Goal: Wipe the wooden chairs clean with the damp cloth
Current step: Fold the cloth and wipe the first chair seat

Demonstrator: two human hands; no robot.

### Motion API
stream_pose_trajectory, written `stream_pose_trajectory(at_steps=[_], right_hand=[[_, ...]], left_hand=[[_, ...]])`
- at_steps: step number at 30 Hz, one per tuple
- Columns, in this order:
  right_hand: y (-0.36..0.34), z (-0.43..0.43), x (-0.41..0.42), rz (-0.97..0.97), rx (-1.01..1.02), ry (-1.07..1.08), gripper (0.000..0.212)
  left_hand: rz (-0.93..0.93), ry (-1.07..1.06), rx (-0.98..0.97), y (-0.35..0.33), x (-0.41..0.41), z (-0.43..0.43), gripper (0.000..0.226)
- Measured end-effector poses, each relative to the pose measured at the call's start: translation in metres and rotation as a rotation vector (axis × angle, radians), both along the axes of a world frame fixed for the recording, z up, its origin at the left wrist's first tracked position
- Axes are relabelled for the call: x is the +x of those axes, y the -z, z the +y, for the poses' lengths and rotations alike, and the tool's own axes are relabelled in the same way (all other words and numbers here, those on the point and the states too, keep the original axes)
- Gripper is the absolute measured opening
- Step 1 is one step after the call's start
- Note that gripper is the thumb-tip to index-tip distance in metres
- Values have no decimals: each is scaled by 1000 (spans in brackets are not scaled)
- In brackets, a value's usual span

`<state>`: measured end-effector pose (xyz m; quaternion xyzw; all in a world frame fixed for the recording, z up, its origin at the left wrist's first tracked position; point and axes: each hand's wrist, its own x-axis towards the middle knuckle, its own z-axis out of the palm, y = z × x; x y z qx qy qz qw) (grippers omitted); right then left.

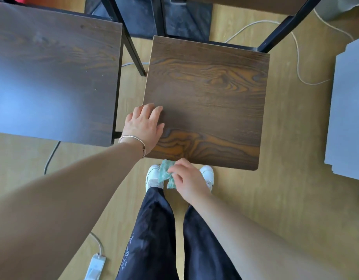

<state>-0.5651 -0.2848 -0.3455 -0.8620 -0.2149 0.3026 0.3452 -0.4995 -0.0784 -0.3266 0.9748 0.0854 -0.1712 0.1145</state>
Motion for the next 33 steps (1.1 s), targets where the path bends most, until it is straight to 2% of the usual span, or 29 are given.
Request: stream_pose_trajectory(at_steps=[3, 6, 8, 10, 13, 16, 20, 23, 29, 33], right_hand=[[-25, -46, 40, -137, 2, 256, 18], [-31, -101, 93, -257, -132, 506, 19], [-24, -127, 118, -282, -228, 637, 19], [-12, -135, 132, -238, -304, 669, 18], [1, -125, 135, -168, -360, 663, 19], [6, -112, 131, -219, -398, 670, 29], [3, -91, 126, -231, -419, 594, 20], [1, -63, 113, -230, -368, 439, 12], [5, 9, 69, -198, -254, 181, 12], [8, 58, 36, -192, -146, 84, 20]], left_hand=[[4, -14, 5, -3, -1, -2, 50], [0, -22, -9, -3, 2, -4, 49], [-2, -21, -8, -2, 2, -5, 49], [-4, -34, -7, -2, 2, -3, 49], [-3, -65, 3, -2, -2, 3, 49], [-14, -84, -3, -1, -8, 13, 49], [2, -114, -6, -4, -13, 20, 48], [14, -121, -18, -7, -14, 22, 49], [25, -113, -46, -14, -26, 27, 48], [10, -207, -38, -19, -37, 43, 47]])
